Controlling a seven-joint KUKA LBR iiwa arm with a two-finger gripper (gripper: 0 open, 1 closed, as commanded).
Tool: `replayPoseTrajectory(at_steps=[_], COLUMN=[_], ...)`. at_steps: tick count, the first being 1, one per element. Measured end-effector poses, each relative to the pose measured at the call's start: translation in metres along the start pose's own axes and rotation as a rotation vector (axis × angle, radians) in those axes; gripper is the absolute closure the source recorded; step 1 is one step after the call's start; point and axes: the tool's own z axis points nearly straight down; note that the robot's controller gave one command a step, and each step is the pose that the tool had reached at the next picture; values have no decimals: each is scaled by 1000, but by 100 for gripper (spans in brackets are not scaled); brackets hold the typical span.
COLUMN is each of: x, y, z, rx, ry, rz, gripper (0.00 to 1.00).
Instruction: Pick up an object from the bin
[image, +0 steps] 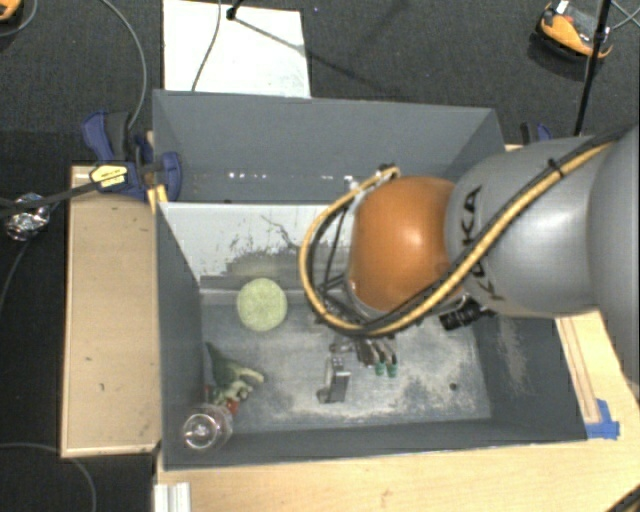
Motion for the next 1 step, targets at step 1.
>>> replayPoseTrajectory(at_steps=[1], x=[-2], y=[-1], z=[-5], rx=[-1], ry=[-8], rz=[5], gripper=[0])
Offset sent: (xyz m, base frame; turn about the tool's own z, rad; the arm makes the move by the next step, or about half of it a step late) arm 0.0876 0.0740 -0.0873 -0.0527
